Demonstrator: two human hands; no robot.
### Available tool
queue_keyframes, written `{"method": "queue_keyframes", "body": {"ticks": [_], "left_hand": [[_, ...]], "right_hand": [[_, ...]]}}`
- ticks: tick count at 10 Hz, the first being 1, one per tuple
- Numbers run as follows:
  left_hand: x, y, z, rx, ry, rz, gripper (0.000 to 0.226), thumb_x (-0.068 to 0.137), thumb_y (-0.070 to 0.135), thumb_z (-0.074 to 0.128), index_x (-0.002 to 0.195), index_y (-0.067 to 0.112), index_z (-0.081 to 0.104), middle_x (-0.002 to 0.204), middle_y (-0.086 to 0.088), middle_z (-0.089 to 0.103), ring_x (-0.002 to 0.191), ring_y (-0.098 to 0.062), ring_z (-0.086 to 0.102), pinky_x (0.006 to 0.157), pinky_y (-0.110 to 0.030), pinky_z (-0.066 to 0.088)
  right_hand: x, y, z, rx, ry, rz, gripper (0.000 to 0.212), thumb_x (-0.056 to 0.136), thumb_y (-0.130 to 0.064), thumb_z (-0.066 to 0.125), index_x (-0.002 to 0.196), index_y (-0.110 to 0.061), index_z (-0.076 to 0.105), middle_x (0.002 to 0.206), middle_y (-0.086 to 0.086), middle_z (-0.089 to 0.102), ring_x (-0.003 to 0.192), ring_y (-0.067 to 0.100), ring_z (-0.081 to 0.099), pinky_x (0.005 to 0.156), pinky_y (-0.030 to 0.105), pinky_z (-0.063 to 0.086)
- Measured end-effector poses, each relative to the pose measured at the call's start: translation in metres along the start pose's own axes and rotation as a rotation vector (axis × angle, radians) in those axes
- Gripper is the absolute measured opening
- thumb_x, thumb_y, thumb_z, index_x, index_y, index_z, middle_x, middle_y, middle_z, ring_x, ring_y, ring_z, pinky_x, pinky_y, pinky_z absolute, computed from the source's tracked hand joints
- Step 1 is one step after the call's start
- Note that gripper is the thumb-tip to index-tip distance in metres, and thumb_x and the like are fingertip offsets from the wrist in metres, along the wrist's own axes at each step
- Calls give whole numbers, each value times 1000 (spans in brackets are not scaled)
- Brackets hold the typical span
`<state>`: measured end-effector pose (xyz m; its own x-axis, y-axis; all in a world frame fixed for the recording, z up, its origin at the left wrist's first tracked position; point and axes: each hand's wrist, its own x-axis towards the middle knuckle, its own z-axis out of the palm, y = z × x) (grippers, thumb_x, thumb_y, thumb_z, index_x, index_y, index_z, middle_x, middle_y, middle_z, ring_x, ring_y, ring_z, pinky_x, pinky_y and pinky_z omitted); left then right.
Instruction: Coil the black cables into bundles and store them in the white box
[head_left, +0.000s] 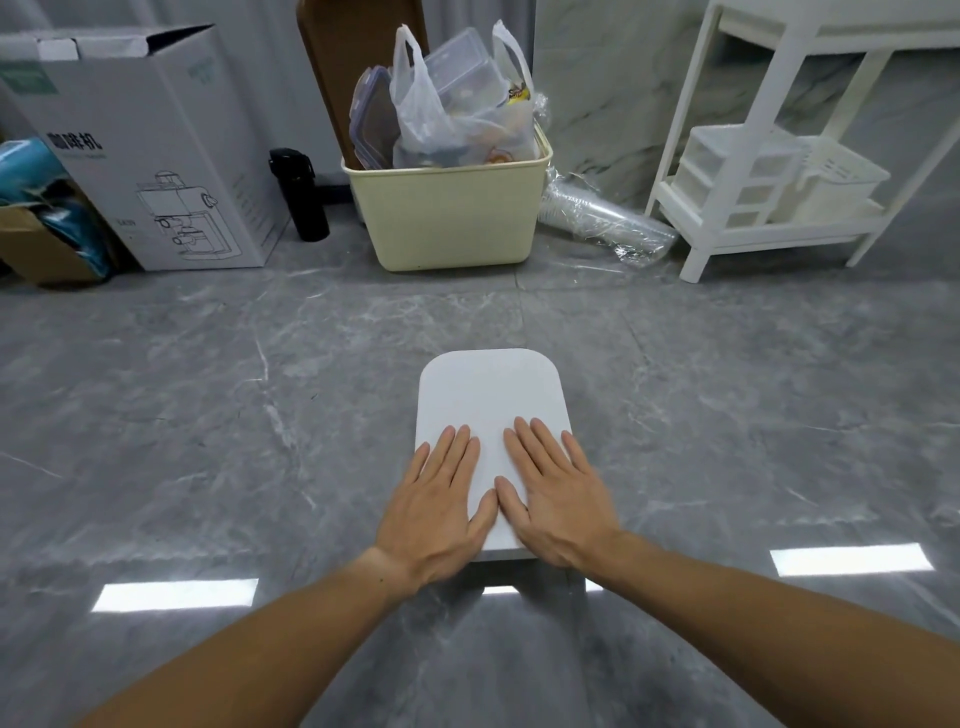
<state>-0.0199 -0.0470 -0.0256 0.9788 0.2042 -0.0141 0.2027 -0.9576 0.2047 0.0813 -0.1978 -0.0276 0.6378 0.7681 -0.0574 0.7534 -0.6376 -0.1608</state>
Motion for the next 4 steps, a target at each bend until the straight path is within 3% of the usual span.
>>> {"method": "queue_keyframes", "body": {"ticks": [3,4], "left_hand": [[3,-3,-10,-10,-130,13,70,102,56,14,157,18,-8,165,3,-13,150,-8,-18,117,-25,-18],[8,-6,-31,-74,-129,7,69,102,57,18,159,22,1,167,8,-4,152,-7,-8,115,-22,-13]], "right_hand": [[3,1,-6,10,-112,5,69,102,-58,8,158,-21,-11,166,-3,-16,151,14,-20,118,35,-20],[6,3,-20,107,-133,12,70,102,-59,13,160,-22,-1,168,-3,-7,153,14,-14,117,33,-18]]}}
